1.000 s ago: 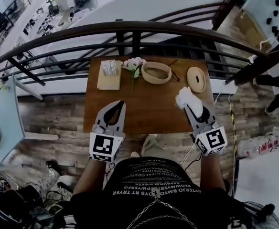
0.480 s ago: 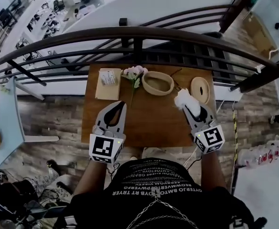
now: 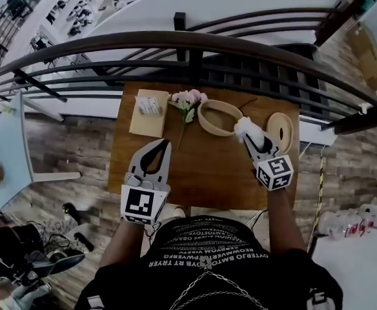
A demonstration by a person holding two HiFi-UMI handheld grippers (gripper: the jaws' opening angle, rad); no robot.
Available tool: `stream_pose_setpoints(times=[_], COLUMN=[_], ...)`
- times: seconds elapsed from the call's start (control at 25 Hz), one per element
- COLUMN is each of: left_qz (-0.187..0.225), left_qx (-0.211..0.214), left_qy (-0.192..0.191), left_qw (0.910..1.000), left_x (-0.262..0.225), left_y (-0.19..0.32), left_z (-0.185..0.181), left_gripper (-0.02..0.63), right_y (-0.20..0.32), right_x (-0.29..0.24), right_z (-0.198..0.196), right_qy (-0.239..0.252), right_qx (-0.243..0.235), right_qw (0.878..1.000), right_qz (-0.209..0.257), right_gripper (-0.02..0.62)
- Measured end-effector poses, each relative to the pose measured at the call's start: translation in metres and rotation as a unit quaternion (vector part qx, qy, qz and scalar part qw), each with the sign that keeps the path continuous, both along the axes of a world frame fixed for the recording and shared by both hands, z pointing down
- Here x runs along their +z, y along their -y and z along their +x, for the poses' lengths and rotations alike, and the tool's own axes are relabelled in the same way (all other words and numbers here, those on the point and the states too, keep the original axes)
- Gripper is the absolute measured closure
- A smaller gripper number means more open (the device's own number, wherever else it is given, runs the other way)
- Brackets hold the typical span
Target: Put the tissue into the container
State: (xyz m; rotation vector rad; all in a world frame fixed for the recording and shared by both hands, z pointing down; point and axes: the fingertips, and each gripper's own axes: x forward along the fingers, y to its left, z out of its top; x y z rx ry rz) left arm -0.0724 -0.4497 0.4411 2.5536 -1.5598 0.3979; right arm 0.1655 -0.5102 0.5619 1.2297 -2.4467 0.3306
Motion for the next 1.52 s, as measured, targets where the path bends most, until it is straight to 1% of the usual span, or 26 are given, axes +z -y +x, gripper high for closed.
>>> stream_pose_setpoints(times=[0.2,0.4,0.52,0.64,0.8,0.88,0.96,1.0,1.04,1.12,1.16,1.2,1.28,1.4,1.44,1.52], left_qz=[-0.010,-0.022,-0.034,-0.049,-0.063,-0.063,-0.061,-0.060,-0.059,-0.054,-0.051,-0.047,-0.041,-0.039,-0.037,-0.029], left_qx=[-0.023,-0.044,-0.059,-0.070,-0.075,-0.083,-0.088,-0.089,-0.089,-0.087,-0.085,-0.083,-0.079,-0.074,-0.072,-0.067], left_qy=[0.006,0.020,0.027,0.031,0.038,0.040,0.040,0.041,0.040,0.040,0.040,0.040,0.038,0.027,0.022,0.012], left_qw=[0.9997,0.9986,0.9973,0.9958,0.9944,0.9937,0.9934,0.9934,0.9935,0.9940,0.9943,0.9947,0.9954,0.9962,0.9964,0.9972], left_x=[0.002,0.013,0.024,0.034,0.037,0.035,0.035,0.036,0.036,0.034,0.032,0.029,0.024,0.021,0.019,0.013], left_y=[0.005,0.007,0.003,-0.003,-0.016,-0.021,-0.025,-0.029,-0.033,-0.042,-0.047,-0.053,-0.066,-0.088,-0.095,-0.106], left_z=[-0.008,-0.018,-0.025,-0.029,-0.029,-0.031,-0.030,-0.029,-0.028,-0.028,-0.028,-0.029,-0.033,-0.043,-0.047,-0.054], left_gripper=[0.575,0.575,0.575,0.575,0.575,0.575,0.575,0.575,0.575,0.575,0.575,0.575,0.575,0.575,0.575,0.575], right_y=[0.040,0.074,0.087,0.098,0.106,0.106,0.101,0.099,0.098,0.099,0.099,0.098,0.091,0.068,0.059,0.040], right_x=[0.077,0.150,0.182,0.206,0.223,0.233,0.244,0.248,0.249,0.242,0.235,0.225,0.201,0.165,0.152,0.122], right_z=[-0.009,-0.020,-0.033,-0.045,-0.047,-0.050,-0.056,-0.057,-0.056,-0.053,-0.051,-0.048,-0.038,-0.026,-0.024,-0.023], right_qy=[0.011,-0.007,-0.026,-0.066,-0.122,-0.166,-0.214,-0.226,-0.227,-0.195,-0.177,-0.167,-0.160,-0.144,-0.130,-0.087], right_qx=[0.003,0.005,-0.009,-0.033,-0.039,-0.064,-0.102,-0.110,-0.106,-0.087,-0.082,-0.076,-0.065,-0.041,-0.030,-0.007], right_qw=[0.997,0.992,0.988,0.984,0.975,0.968,0.956,0.952,0.953,0.962,0.966,0.970,0.975,0.982,0.985,0.992], right_qz=[-0.075,-0.129,-0.149,-0.161,-0.181,-0.178,-0.173,-0.172,-0.172,-0.172,-0.168,-0.160,-0.138,-0.115,-0.108,-0.086], right_gripper=[0.472,0.472,0.472,0.472,0.472,0.472,0.467,0.457,0.447,0.379,0.325,0.295,0.279,0.276,0.276,0.276])
